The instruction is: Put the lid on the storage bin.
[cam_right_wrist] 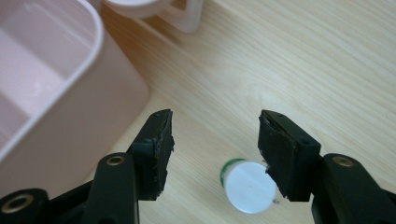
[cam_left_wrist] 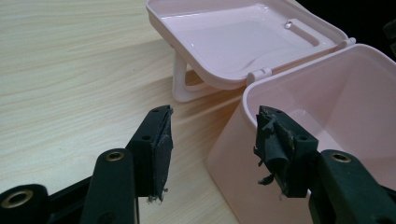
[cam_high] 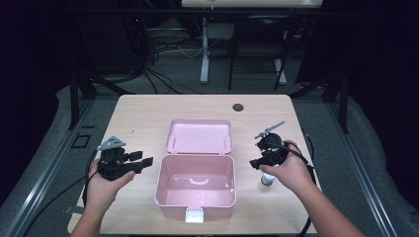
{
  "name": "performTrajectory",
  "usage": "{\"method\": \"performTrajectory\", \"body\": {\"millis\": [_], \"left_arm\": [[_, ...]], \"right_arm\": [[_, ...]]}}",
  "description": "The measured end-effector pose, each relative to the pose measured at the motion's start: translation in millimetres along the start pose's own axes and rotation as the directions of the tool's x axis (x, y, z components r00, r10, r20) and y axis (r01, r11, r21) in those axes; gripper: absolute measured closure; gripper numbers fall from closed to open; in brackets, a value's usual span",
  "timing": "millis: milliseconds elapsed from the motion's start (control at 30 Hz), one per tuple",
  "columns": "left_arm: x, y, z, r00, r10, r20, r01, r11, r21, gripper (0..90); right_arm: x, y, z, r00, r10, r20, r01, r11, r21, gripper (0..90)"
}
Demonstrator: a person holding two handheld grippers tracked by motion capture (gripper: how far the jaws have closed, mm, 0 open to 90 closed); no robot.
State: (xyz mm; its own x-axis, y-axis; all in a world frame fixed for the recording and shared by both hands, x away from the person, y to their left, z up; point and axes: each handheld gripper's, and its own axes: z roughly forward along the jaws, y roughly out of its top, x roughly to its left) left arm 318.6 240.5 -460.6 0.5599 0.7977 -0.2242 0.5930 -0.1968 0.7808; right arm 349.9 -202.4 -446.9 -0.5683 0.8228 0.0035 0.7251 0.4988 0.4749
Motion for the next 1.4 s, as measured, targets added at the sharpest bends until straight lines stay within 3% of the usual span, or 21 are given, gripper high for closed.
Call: {"method": "performTrajectory", "body": {"millis": [100,433,767,1033,1233,1400], "left_arm": [[0.4,0.0,-0.4,1.0,-0.004,-0.002,0.004,1.0,-0.002,45.8],[1.7,-0.1,-2.3,1.0,-0.004,-0.003,0.004,1.0,-0.006,45.8],[4.8,-0.8,-2.4,0.9998,-0.017,-0.007,0.017,0.9998,-0.007,45.7],[5.7,-1.0,-2.8,0.9998,-0.019,-0.009,0.019,0.9998,-0.011,45.7],[5.9,-0.9,-2.9,0.9998,-0.019,-0.009,0.019,0.9998,-0.008,45.7],[6.5,-1.6,-1.4,0.9997,-0.025,-0.004,0.025,0.9997,-0.007,45.7]], "right_arm": [[-4.2,1.1,2.6,1.0,-0.001,0.008,0.0,0.999,0.05,45.7],[-14.1,-1.1,8.9,0.9998,0.012,0.018,-0.014,0.992,0.126,46.9],[-21.0,-5.2,21.1,0.9994,0.012,0.033,-0.019,0.968,0.251,47.7],[-23.1,-8.9,25.9,0.998,0.02,0.06,-0.035,0.961,0.274,47.7],[-26.8,-15.8,34.7,0.998,0.05,0.038,-0.059,0.956,0.288,47.5],[-28.6,-16.2,38.6,0.9978,0.042,0.051,-0.056,0.951,0.303,47.3]]}}
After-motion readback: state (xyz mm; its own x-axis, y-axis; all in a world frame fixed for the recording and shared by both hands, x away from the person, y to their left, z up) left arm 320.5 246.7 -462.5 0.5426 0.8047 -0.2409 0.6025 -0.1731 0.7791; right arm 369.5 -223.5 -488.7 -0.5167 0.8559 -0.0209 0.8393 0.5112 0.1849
